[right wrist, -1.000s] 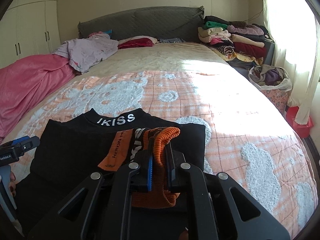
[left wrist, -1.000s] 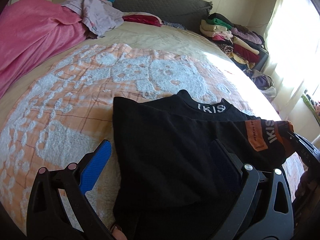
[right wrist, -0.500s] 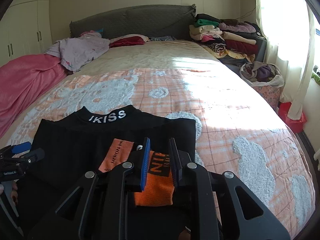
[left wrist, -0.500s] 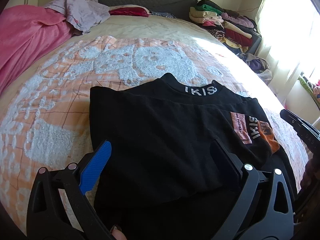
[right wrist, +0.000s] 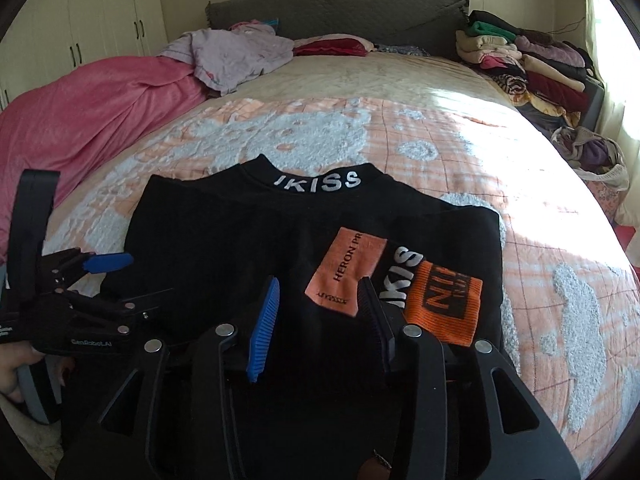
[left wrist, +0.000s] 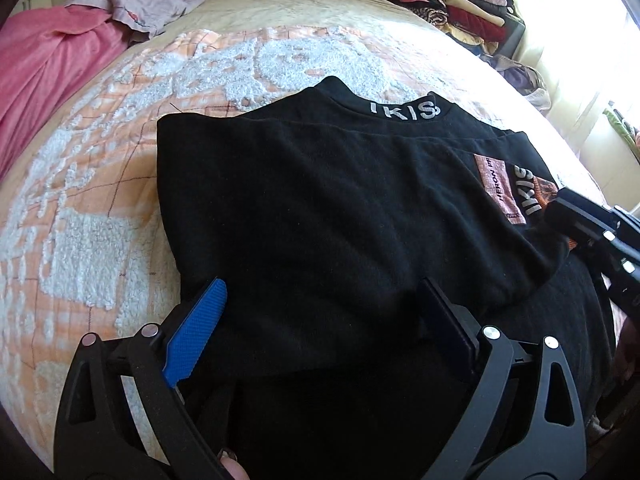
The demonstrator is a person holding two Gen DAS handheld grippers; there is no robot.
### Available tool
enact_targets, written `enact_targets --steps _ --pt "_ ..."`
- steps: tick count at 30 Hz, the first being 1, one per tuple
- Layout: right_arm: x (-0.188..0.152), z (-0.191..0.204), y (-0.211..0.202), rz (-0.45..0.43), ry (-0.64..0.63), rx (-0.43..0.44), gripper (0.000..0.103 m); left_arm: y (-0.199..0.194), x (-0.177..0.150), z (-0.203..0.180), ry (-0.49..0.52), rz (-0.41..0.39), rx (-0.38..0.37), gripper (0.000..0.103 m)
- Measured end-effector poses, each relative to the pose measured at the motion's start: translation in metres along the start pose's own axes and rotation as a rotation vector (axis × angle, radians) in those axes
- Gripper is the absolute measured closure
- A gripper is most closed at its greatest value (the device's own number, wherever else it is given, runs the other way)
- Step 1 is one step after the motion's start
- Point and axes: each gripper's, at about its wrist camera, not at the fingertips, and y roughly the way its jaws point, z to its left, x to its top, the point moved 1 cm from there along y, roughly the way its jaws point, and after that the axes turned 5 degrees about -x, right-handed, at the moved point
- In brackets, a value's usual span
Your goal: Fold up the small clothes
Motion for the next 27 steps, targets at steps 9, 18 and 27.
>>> enact_targets --steps 9,18,27 --pt "-0.022 -0.015 0.031 0.099 0.030 -0.095 0.064 -0.006 -0.002 0.003 -0.016 -0.008 -0.022 0.014" --pt "-0.026 -0.010 0.010 0.046 0.064 -0.065 0.052 -0.009 -0.002 0.002 -0.022 -0.014 -0.028 0.014" --pt "-0.033 -0.011 -0.006 0.012 0.107 -0.070 0.039 -0.014 -0.002 0.003 -0.028 -0.020 -0.037 0.014"
